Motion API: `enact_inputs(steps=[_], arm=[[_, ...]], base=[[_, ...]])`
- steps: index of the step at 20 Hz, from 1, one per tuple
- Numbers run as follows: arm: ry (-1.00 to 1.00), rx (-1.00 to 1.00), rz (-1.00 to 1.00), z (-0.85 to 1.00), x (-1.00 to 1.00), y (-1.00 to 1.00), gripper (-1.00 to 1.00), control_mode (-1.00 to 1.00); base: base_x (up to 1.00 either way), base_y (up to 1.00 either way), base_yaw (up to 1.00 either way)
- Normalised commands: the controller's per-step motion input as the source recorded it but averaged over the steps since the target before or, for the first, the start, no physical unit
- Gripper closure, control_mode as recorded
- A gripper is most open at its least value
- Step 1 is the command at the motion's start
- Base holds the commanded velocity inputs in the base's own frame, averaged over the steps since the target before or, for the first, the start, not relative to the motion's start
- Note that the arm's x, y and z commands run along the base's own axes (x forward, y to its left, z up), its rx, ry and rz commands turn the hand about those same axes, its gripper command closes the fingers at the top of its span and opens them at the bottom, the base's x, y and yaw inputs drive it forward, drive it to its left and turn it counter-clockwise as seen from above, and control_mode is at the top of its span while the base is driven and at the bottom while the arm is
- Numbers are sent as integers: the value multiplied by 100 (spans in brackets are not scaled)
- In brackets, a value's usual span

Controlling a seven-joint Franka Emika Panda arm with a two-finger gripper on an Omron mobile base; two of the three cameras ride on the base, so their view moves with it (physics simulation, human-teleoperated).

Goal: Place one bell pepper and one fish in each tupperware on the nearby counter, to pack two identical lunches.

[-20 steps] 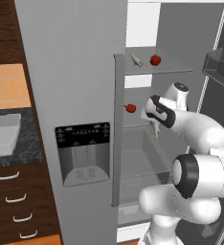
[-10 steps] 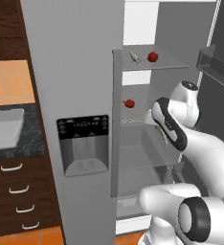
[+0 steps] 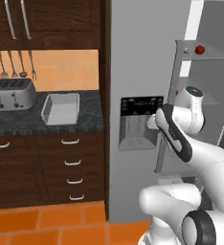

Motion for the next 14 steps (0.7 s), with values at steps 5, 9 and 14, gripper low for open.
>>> enact_inputs(steps=[5,9,14], arm=[[0,0,0,0,0,0,100,100],[0,0,0,0,0,0,100,100],[0,0,0,0,0,0,100,100]], base=[[37,100,36],[78,100,29],[95,70,-5]])
